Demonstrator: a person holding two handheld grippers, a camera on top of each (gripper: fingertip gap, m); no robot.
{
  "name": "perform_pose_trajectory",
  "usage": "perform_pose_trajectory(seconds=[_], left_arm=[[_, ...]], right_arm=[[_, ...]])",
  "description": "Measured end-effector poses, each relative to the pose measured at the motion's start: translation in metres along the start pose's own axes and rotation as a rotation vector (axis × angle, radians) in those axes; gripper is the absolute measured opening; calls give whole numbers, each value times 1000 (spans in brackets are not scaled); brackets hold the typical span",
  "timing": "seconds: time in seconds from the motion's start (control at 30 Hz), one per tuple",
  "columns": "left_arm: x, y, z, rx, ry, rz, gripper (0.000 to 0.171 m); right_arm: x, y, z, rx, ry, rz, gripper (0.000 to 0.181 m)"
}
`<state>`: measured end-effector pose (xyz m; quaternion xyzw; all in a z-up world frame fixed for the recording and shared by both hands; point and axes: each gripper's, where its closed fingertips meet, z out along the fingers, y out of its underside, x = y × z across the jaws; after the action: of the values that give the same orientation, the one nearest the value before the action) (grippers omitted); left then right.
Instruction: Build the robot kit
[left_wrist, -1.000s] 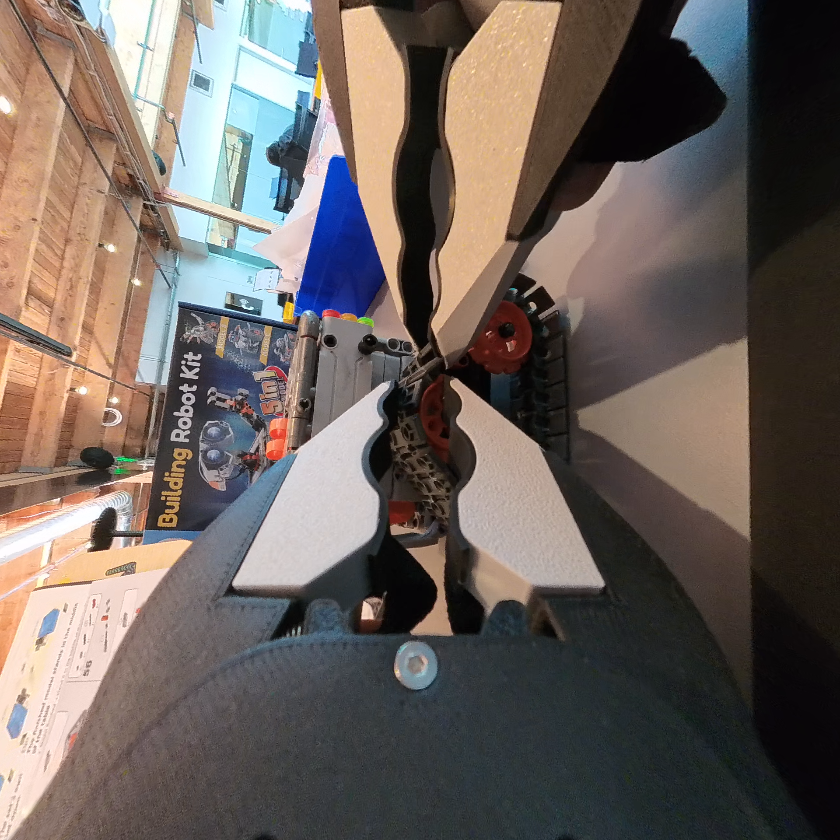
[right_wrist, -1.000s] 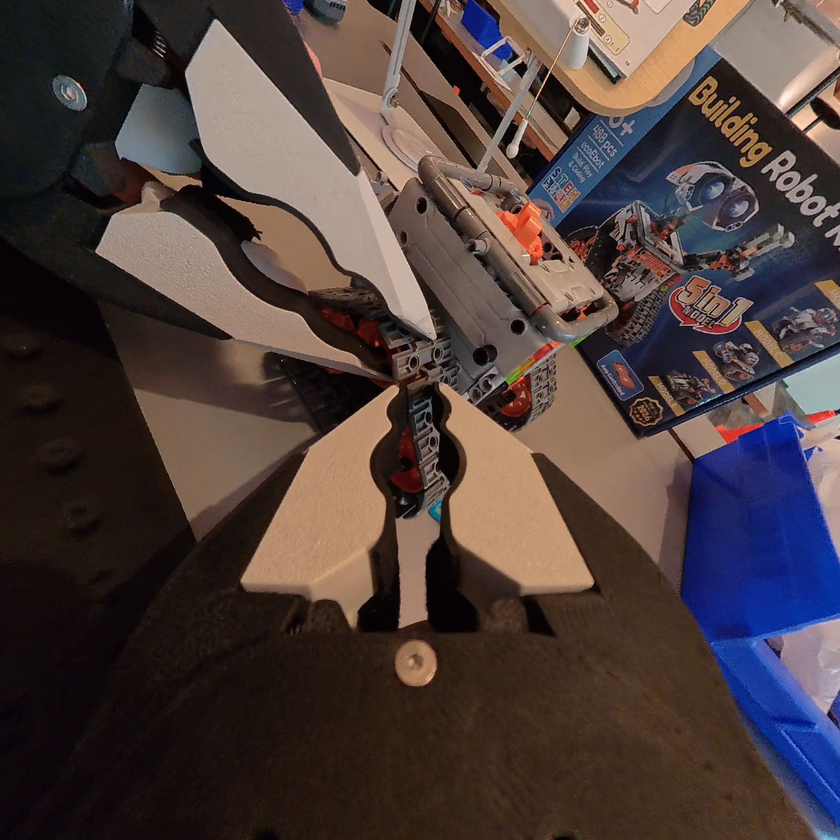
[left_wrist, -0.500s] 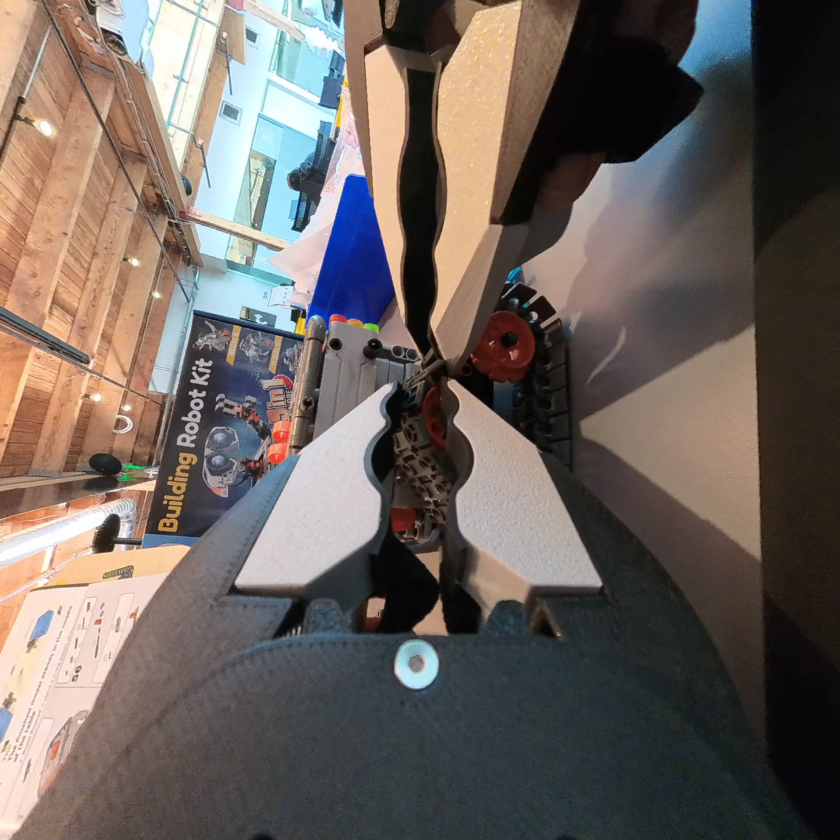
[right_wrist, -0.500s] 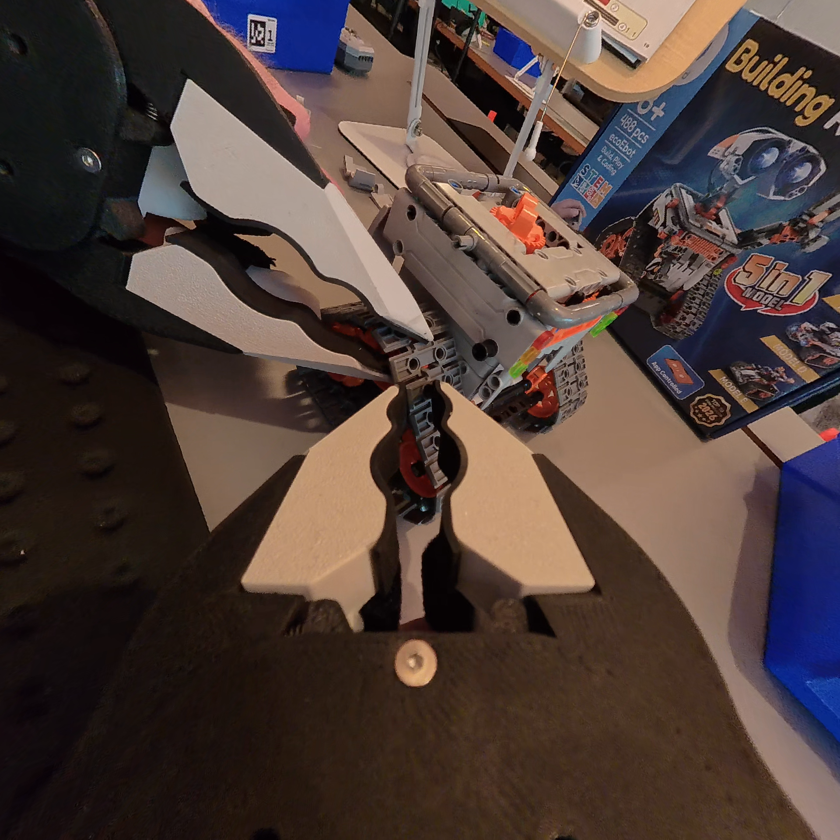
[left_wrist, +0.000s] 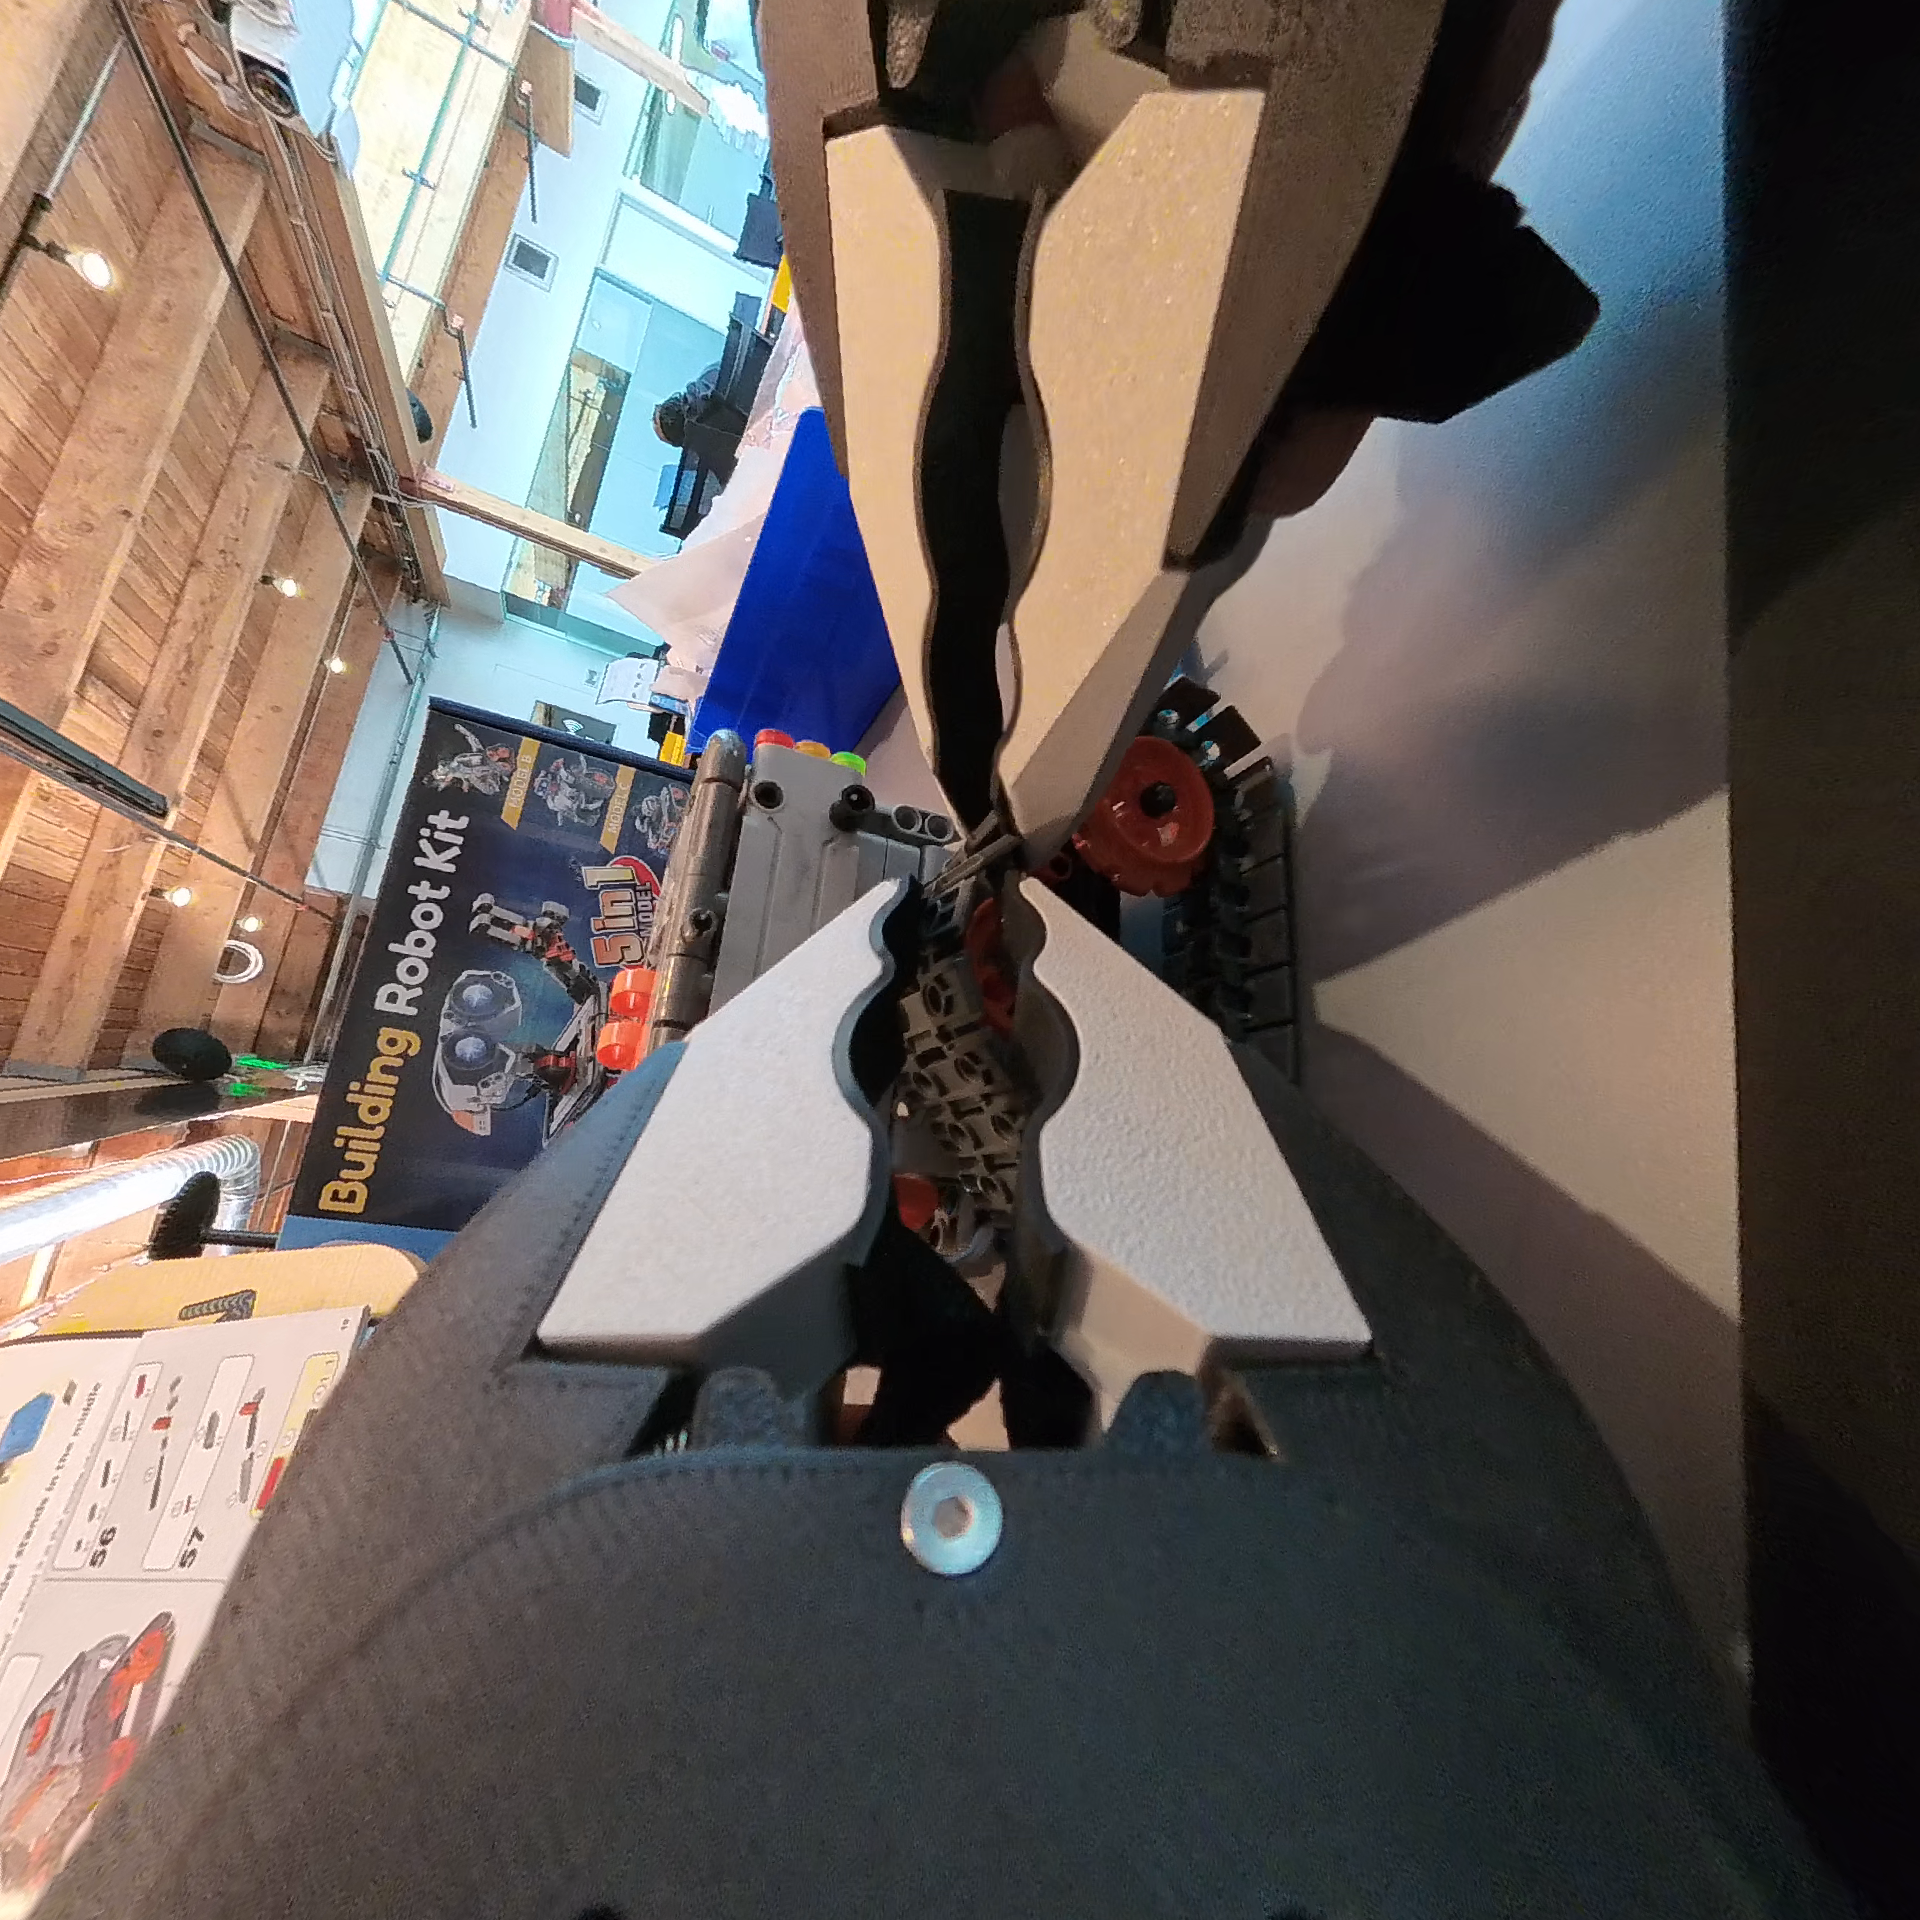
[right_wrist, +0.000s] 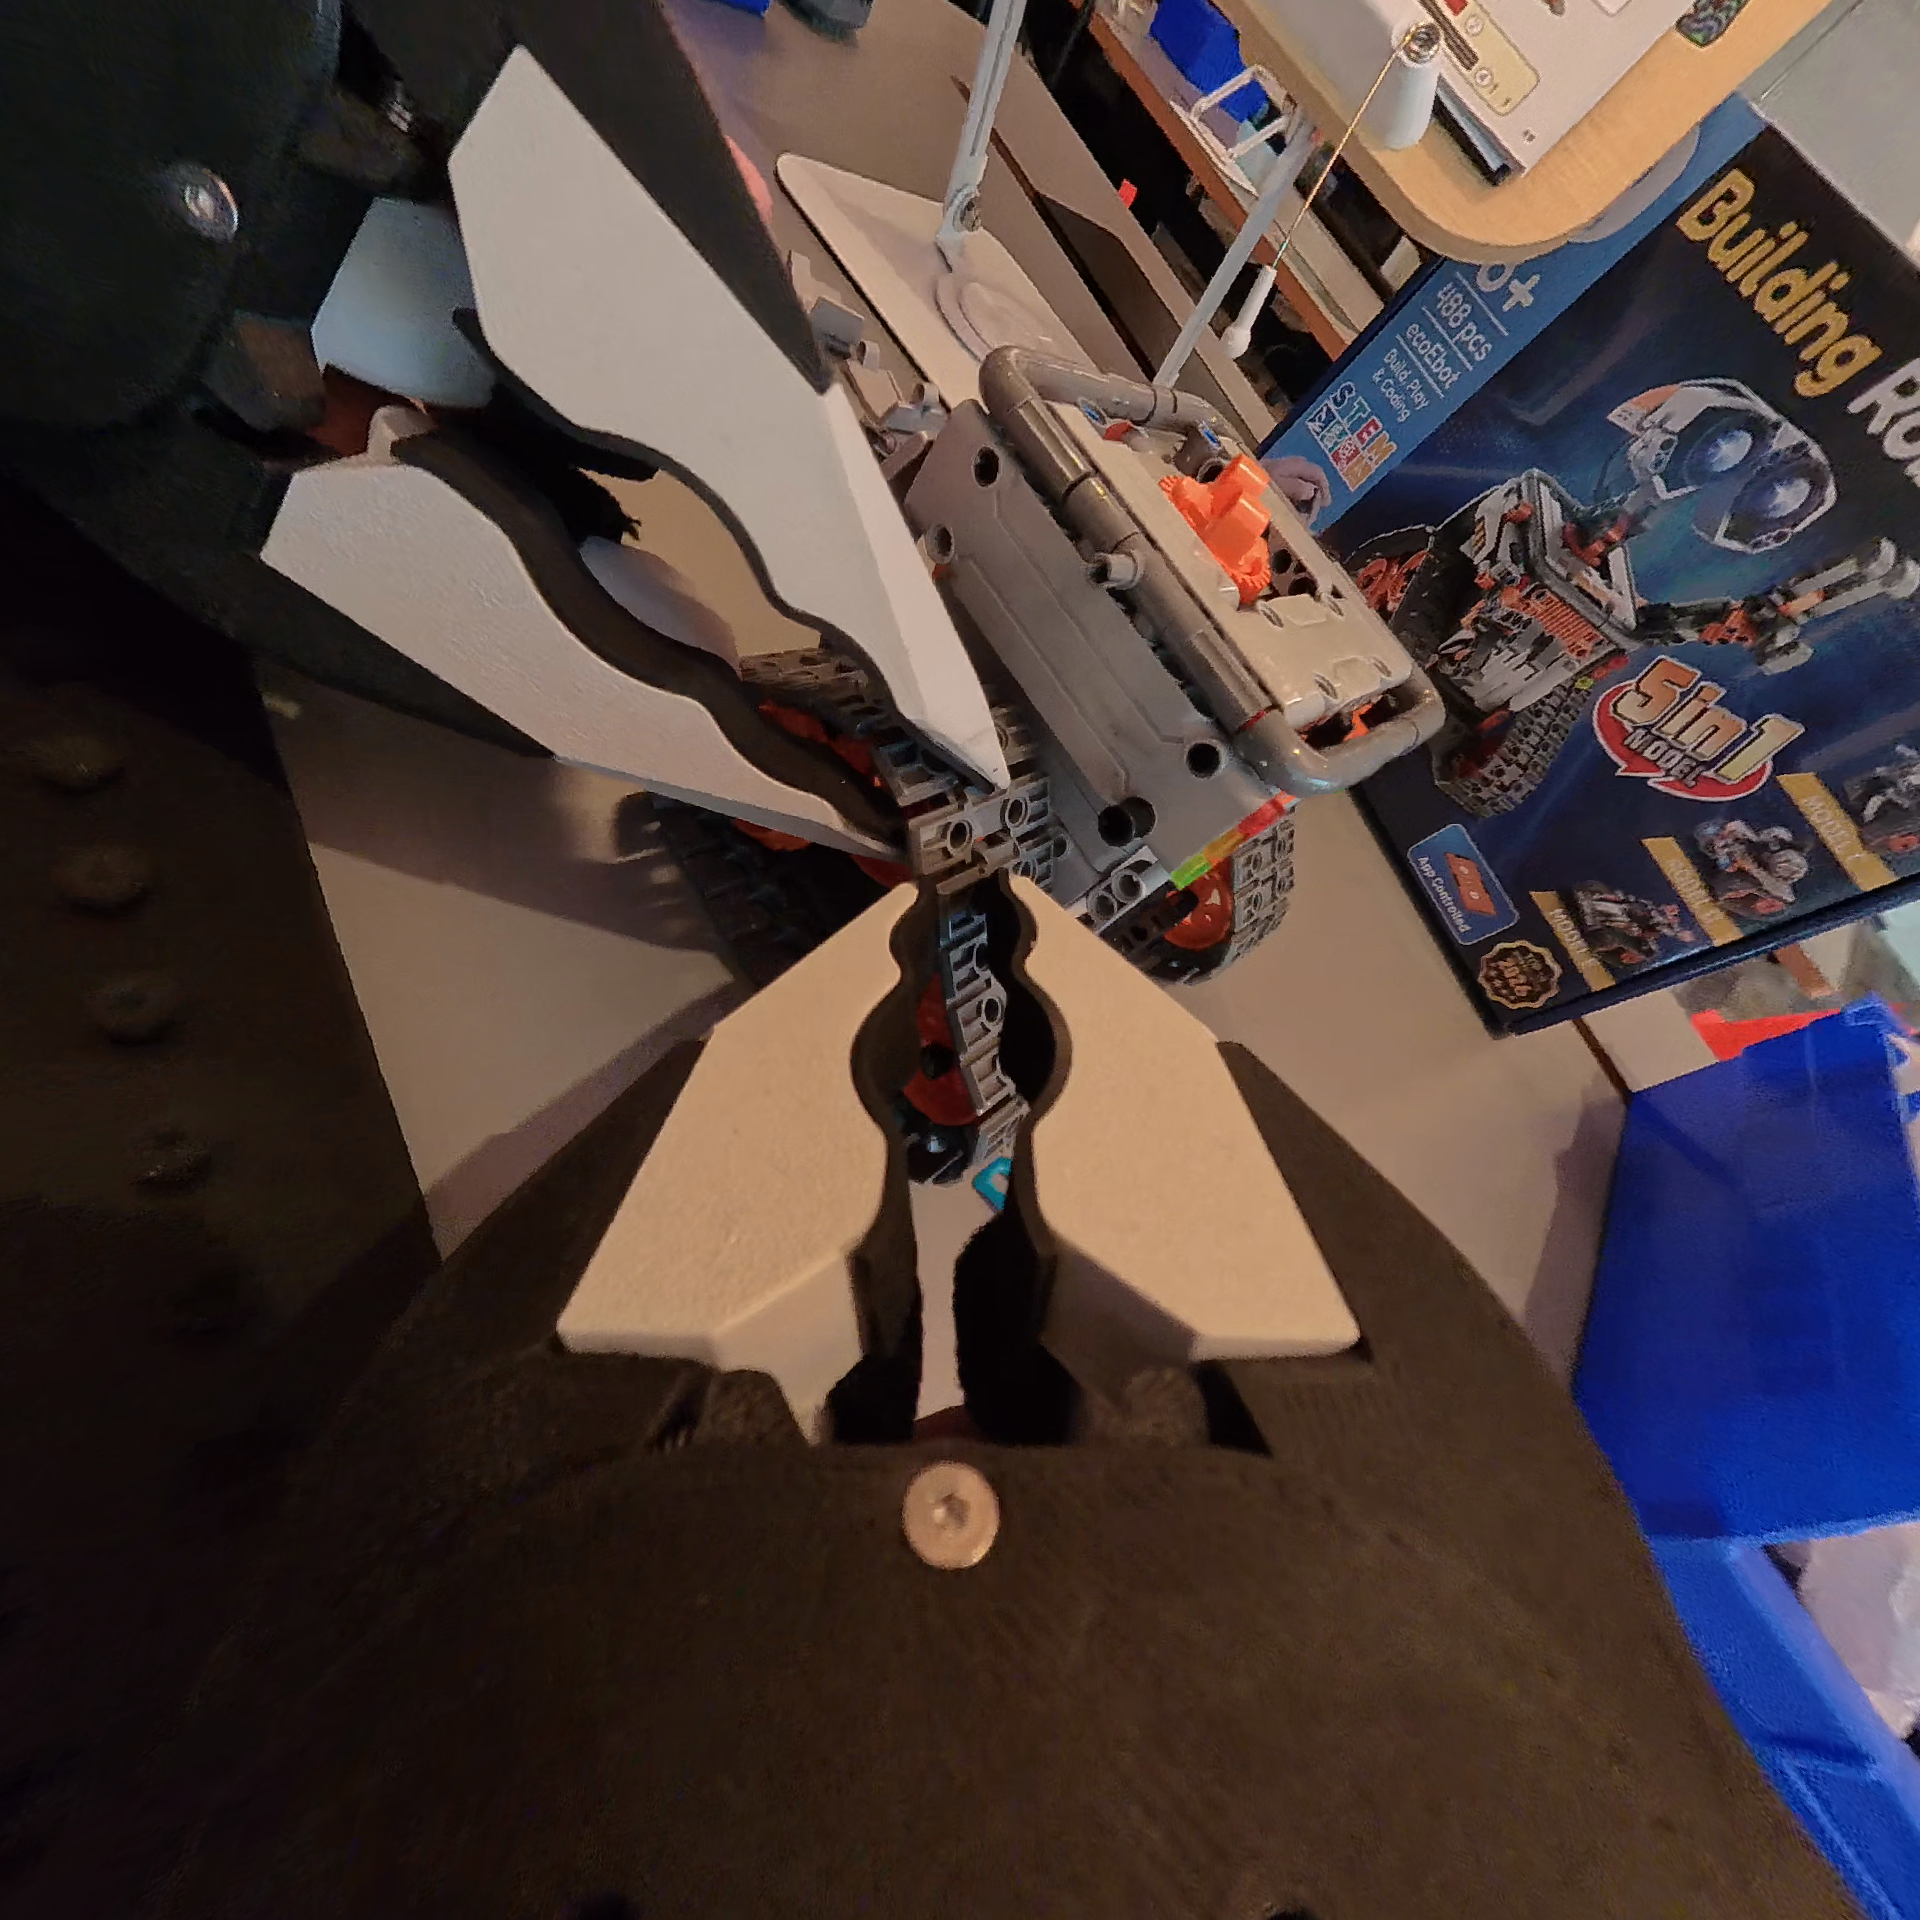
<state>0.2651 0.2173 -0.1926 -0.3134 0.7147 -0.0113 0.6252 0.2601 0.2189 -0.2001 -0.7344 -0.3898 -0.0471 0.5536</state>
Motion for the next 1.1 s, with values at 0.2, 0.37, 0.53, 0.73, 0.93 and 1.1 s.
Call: perform_pose_trajectory(seconds=[0.2, 0.37, 0.53, 0.73, 0.93, 1.1], left_arm=[[2, -4, -1, 20, 17, -36, 9], [2, -3, 0, 12, 15, -20, 9], [-1, -3, -3, 12, -9, -11, 14], [-3, -3, -9, 4, -10, -4, 19], [-2, 2, -7, -27, -18, 32, 9], [-3, 1, -8, -9, -34, 53, 6]], right_arm=[[-3, -1, 2, -6, 31, -53, 5], [-2, 0, 3, 2, 19, -35, 6], [0, -2, 1, 33, 30, -18, 7], [-3, -4, -2, 48, 37, -36, 14], [-1, -5, 1, 43, 47, -40, 7], [2, -6, -1, 63, 24, 28, 7]])
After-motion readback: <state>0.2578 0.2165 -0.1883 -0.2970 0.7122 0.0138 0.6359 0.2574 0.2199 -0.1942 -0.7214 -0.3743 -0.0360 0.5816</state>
